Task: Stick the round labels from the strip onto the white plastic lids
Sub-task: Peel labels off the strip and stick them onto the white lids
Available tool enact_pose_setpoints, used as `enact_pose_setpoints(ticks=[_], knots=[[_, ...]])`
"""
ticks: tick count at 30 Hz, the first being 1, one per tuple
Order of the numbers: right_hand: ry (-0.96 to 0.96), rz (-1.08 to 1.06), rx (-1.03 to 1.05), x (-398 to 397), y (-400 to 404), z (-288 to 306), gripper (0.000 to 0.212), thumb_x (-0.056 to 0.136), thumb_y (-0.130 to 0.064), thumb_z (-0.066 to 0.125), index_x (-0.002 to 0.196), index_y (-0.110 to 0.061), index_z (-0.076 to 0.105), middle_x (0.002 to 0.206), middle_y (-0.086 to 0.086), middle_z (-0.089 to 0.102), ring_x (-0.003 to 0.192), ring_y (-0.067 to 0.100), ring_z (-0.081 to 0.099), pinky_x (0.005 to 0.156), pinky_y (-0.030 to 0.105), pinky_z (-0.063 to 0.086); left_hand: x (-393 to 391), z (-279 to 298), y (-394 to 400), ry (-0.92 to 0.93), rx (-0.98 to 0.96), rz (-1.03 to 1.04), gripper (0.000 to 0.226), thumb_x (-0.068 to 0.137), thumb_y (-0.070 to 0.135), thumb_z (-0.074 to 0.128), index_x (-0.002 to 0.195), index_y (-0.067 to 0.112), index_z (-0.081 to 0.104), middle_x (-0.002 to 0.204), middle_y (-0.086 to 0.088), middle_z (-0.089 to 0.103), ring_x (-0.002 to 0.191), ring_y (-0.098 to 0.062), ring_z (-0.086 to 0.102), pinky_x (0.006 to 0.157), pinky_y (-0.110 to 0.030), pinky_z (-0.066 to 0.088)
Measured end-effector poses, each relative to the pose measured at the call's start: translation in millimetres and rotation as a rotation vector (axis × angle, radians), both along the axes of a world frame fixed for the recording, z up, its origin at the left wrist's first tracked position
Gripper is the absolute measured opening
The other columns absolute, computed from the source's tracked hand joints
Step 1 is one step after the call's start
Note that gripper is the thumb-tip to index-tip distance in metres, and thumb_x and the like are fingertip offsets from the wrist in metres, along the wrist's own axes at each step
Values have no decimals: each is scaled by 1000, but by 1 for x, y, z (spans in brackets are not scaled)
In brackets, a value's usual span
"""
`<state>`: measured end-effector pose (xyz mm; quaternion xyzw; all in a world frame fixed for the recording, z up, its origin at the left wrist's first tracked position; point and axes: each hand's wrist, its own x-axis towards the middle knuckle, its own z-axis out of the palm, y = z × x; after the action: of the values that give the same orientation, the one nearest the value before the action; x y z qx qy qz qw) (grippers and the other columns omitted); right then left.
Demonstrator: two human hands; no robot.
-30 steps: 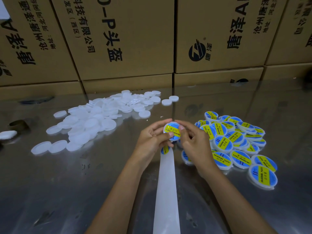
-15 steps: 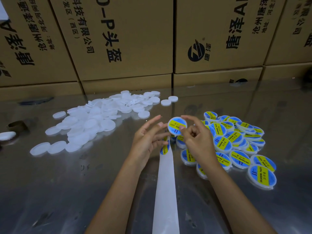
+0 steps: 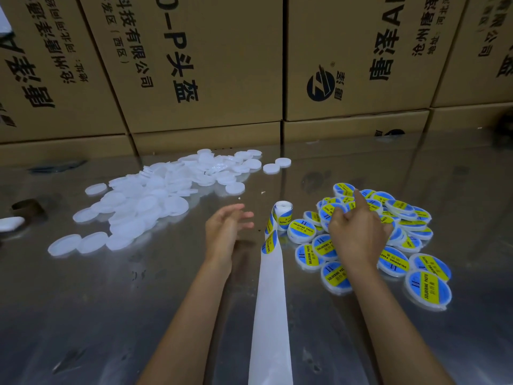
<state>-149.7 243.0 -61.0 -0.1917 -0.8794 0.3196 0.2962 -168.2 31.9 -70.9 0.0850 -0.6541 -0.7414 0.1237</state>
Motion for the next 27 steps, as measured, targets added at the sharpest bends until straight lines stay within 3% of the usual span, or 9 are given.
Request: enact_pose_setpoints(ticks=[1,4,10,14,17,22,27], knots=[[24,15,21,1,-3,1,49,94,-23,47,142,-17,47,85,10,69,99,34,56,96,42,26,-2,-3,-1,-2,-69,54,20,96,4,53,103,12,71,92,-8,77,74,-15,70,61,-17,49],[110,128,95,5,-18,1,33,91,-18,53,123,-16,62,83,9,70,99,33,55,90,41,28,-15,-8,-6,-28,-335,184,23,93,2,54,105,13,70,100,-7,72,92,-21,66,84,-32,54],[190,353,161,4,-49,-8,16,90,-21,55,98,-21,68,81,-4,70,89,26,56,83,39,30,-69,-2,-23,-98,-669,221,22,98,13,53,116,5,63,114,-12,67,102,-23,61,85,-26,42],[179,360,204,-1,-56,-10,19,90,-26,49,90,-22,68,73,-4,66,83,25,52,78,40,31,-119,-1,-29,-222,-915,209,51,101,42,50,118,-2,67,125,-21,64,119,-35,56,105,-43,43],[184,356,213,-4,-57,-12,15,91,-25,53,85,-22,67,67,-6,61,79,22,50,77,38,30,-143,-3,-27,-314,-1111,216,65,98,60,43,128,5,63,137,-18,50,131,-34,43,112,-43,33],[160,368,230,-7,-60,-12,18,92,-27,52,82,-22,66,61,-5,58,76,21,49,76,35,29,-163,-5,-31,-313,-1132,177,61,93,61,51,138,20,57,145,-13,41,138,-33,33,113,-44,29],[123,380,242,-3,-63,-10,24,84,-40,56,67,-24,61,56,-9,52,74,16,48,78,34,30,-170,-14,-41,-241,-1047,120,57,88,57,63,132,20,62,139,-11,47,136,-31,38,113,-47,34]])
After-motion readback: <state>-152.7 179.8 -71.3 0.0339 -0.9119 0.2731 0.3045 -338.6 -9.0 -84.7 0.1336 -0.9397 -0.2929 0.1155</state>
